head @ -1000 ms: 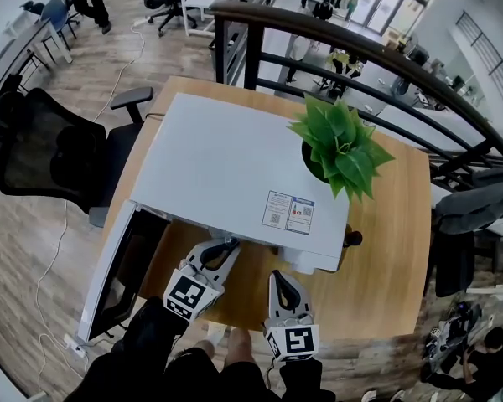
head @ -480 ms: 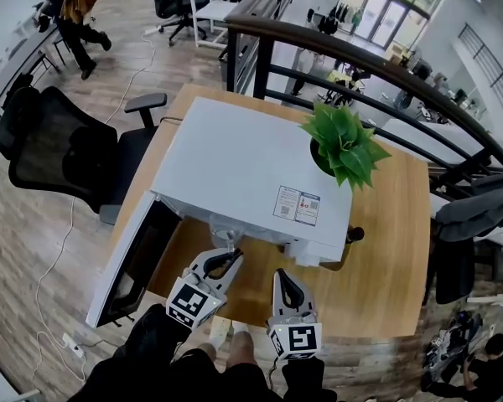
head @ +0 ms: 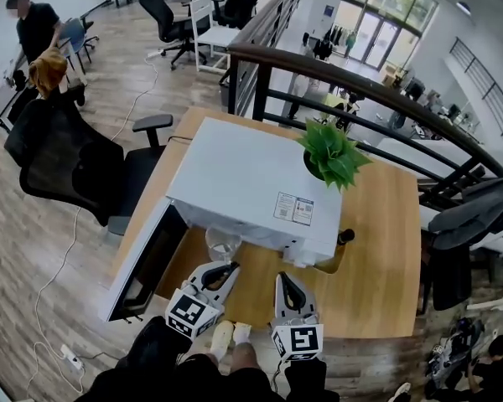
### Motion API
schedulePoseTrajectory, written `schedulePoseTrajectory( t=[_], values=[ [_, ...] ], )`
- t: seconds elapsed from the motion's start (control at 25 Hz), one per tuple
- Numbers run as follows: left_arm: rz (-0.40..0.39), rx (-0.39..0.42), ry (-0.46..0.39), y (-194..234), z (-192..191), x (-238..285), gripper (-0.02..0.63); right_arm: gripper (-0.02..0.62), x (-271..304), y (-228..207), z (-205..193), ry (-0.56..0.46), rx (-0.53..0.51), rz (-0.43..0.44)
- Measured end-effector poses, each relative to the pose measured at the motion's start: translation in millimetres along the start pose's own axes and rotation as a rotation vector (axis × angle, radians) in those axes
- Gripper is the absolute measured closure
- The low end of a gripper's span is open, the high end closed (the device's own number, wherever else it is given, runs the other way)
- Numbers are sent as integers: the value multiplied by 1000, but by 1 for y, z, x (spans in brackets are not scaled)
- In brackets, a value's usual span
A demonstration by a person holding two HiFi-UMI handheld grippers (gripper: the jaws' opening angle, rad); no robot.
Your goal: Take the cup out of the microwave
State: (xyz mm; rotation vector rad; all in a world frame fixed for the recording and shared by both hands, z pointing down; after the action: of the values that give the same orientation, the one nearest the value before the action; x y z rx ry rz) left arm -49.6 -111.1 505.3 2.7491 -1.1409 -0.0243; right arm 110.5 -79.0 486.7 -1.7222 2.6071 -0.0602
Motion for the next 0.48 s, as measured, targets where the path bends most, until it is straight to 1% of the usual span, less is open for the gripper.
schedulePoseTrajectory(
  t=[0.48],
  values=[
    [17,77,-113,-9,76,-35,569,580,-21,8,57,-79,-63,-49]
  ],
)
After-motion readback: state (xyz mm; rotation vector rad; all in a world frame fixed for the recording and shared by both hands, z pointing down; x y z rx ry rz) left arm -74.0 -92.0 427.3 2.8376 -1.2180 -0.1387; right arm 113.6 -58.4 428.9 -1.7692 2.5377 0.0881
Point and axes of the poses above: the fingertips, and each gripper's own axes: x forward along the fingers, y to its left, z out of its top, the point moved 6 cm from there along -x, backward along the fingers, and after that the axes turned 11 degrees about -y, right-handed, at the moved point
